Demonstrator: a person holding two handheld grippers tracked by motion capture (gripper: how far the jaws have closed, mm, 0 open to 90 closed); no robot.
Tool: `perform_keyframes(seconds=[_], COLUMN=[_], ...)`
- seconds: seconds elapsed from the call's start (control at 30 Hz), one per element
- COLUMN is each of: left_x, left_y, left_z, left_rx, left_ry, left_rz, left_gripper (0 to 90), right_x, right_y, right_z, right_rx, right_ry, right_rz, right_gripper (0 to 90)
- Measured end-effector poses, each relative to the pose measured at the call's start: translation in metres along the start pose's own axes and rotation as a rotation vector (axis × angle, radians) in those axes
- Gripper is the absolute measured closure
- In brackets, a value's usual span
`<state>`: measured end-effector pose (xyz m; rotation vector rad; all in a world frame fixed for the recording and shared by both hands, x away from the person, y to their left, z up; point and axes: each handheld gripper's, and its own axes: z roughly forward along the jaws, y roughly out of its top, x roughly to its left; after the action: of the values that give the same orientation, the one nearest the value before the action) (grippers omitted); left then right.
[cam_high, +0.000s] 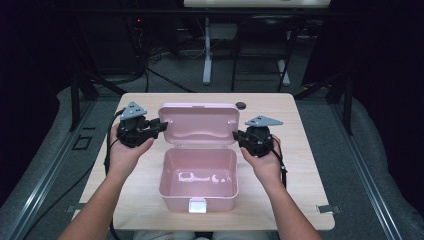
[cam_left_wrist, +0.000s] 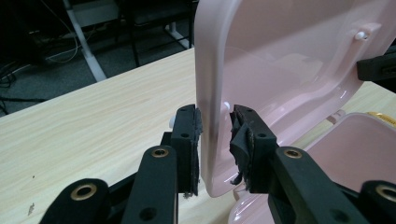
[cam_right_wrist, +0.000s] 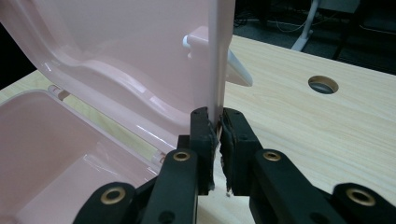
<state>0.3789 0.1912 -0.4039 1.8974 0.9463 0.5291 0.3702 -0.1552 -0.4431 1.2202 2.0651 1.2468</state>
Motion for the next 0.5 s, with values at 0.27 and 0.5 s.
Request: perform_keyframes(seconds=[0.27, 0.5], left_x=[0.002, 0.005], left_y=[-0.005, -0.006], left_z=[0.008, 0.012], left_rx=[0.022, 0.011], left_ry=[-0.004, 0.012], left_rz=[-0.008, -0.019], left_gripper=[75.5, 82.5], right_x=[-0.002, -0.005], right_y=[0.000, 0.000], right_z=[0.002, 0.004], right_rx=[-0.001, -0.007], right_ry=[0.005, 0.024], right_rz=[0.011, 0.031], right_gripper=[83.3, 82.7])
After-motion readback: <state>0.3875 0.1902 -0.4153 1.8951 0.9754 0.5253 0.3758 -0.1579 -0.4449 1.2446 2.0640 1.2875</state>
